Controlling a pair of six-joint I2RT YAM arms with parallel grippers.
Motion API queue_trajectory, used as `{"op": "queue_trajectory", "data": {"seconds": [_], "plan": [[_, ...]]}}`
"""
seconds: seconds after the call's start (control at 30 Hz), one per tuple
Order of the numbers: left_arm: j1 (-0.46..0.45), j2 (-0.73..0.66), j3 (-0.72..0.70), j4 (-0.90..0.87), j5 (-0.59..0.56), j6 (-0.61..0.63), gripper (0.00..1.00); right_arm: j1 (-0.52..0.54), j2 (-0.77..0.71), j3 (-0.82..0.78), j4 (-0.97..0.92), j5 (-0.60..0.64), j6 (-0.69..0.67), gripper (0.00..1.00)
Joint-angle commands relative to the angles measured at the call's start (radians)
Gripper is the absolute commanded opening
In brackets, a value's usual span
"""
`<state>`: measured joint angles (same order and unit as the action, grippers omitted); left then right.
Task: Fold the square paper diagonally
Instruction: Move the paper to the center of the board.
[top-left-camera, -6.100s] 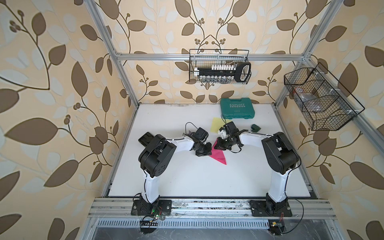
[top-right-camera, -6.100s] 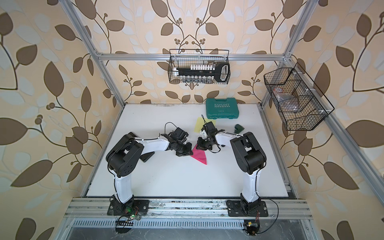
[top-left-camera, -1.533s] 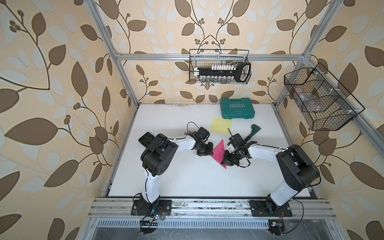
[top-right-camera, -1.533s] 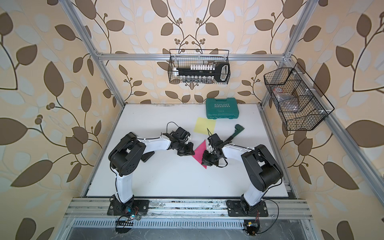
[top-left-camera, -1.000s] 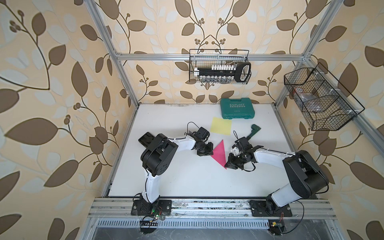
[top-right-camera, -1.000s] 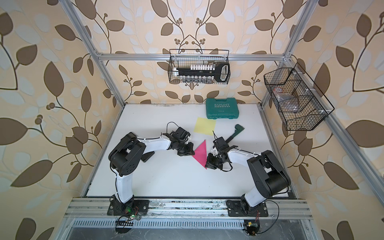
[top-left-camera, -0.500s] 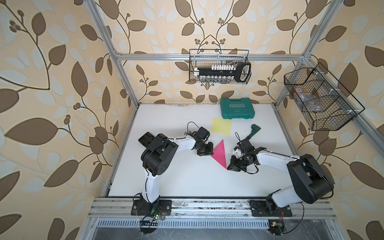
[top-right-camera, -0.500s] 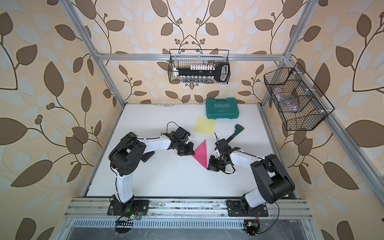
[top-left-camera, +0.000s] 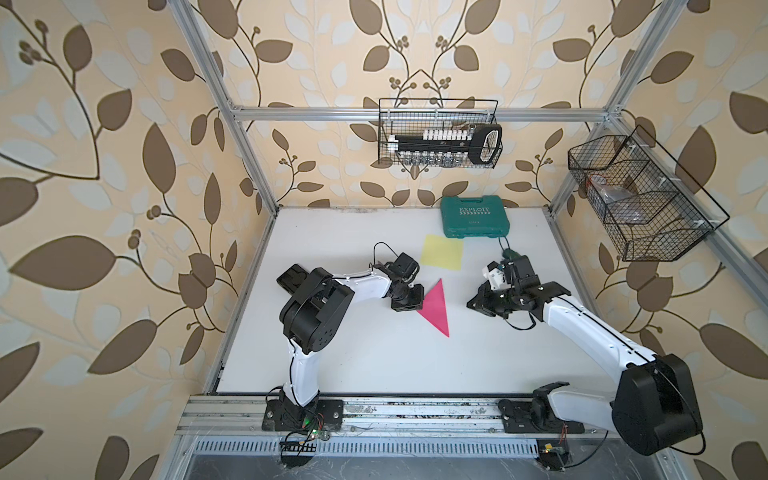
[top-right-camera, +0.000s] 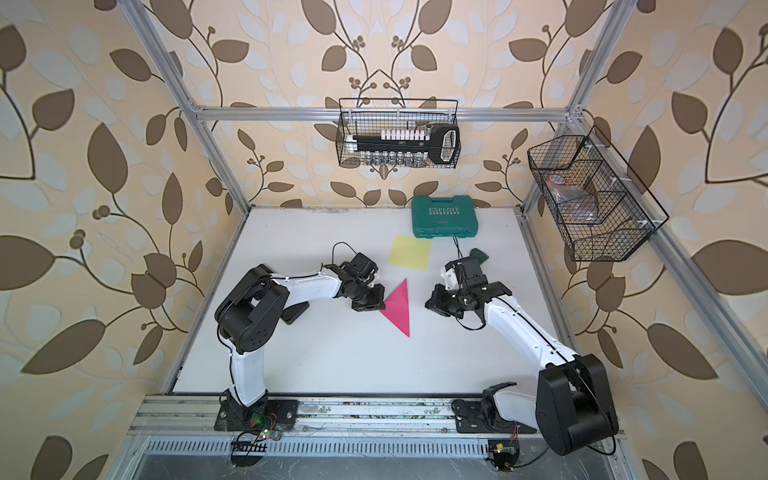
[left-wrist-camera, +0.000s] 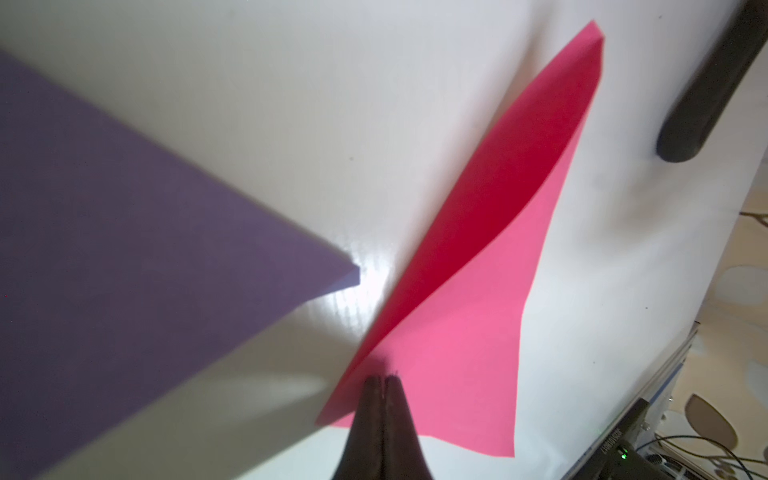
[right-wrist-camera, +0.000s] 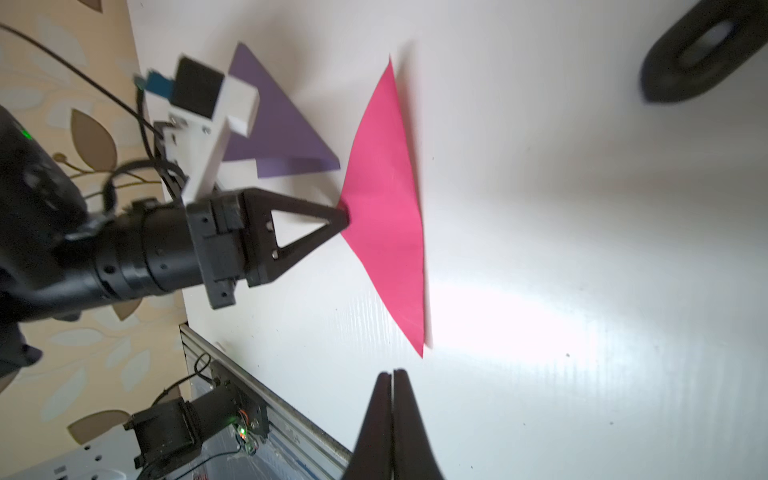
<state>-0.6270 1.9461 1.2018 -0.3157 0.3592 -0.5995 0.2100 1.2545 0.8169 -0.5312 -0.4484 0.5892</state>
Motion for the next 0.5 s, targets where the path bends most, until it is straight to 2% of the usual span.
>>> {"op": "queue_trajectory", "data": {"seconds": [0.0,0.27,0.47], "plan": [[0.009,-0.038,-0.024,-0.131,-0.096,0.032,0.00,-0.060,0.002,0.024,-0.066,-0.039,-0.045,0.00],[0.022,-0.127,-0.075,-0.188,-0.151,0.038,0.00,-0.098,0.060,0.101,-0.077,-0.081,-0.105,0.00],[0.085,-0.203,-0.110,-0.237,-0.173,0.052,0.00,-0.097,0.057,0.129,-0.084,-0.084,-0.142,0.00]]}}
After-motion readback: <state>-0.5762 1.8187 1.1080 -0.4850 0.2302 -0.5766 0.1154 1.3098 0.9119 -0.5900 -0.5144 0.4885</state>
